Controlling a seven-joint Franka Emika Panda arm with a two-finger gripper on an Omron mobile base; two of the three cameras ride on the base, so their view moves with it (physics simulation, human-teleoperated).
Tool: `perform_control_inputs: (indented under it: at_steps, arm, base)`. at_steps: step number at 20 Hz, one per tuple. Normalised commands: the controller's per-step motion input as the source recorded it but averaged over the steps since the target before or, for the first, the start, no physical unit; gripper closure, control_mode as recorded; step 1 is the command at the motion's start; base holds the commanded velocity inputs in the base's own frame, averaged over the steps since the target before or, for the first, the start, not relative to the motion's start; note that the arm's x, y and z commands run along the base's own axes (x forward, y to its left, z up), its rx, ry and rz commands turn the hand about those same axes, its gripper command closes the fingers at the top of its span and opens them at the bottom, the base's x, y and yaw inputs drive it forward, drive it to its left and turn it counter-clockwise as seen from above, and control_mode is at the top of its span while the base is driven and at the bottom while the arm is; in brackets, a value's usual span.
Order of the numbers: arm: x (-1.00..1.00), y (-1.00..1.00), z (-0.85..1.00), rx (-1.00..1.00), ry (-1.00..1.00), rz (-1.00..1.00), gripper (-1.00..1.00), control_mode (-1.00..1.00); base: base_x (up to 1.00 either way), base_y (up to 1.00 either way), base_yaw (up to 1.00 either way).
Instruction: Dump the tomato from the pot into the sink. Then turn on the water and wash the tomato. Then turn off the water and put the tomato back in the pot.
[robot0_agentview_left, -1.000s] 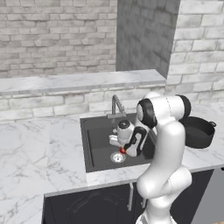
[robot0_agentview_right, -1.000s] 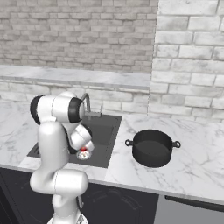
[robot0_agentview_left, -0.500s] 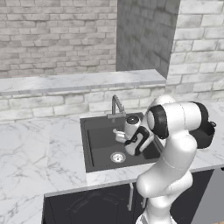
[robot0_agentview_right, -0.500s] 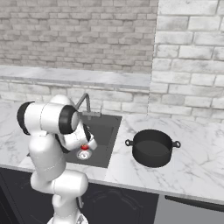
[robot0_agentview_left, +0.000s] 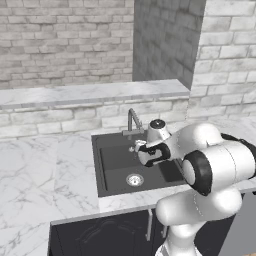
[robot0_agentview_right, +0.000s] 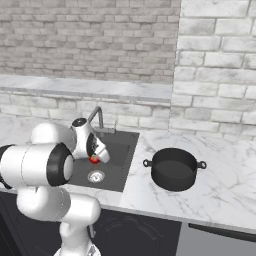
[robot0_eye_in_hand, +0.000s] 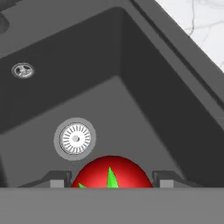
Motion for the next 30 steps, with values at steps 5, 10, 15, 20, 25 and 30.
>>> perform_control_inputs:
  at_steps: [5, 10, 15, 20, 25, 30]
  arm:
    - [-0.18, -0.05, 1.0, 0.0, 0.05, 0.0, 1.0, -1.0]
    - [-0.29, -0.01, 0.99, 0.0, 0.07, 0.0, 1.0, -1.0]
    - [-0.38, -0.04, 1.0, 0.0, 0.05, 0.0, 1.0, -1.0]
    - [-0.14, -0.57, 0.65, -0.08, 0.13, 0.0, 1.0, -1.0]
    - [0.0, -0.91, 0.52, -0.11, 0.22, 0.0, 1.0, -1.0]
    - [0.0, -0.99, 0.49, -0.01, 0.23, -0.01, 1.0, -1.0]
  base:
    - [0.0, 0.0, 0.0]
    - [0.0, 0.0, 0.0]
    - [0.0, 0.0, 0.0]
    - [0.0, 0.0, 0.0]
    - [0.0, 0.0, 0.0]
    - [0.0, 0.0, 0.0]
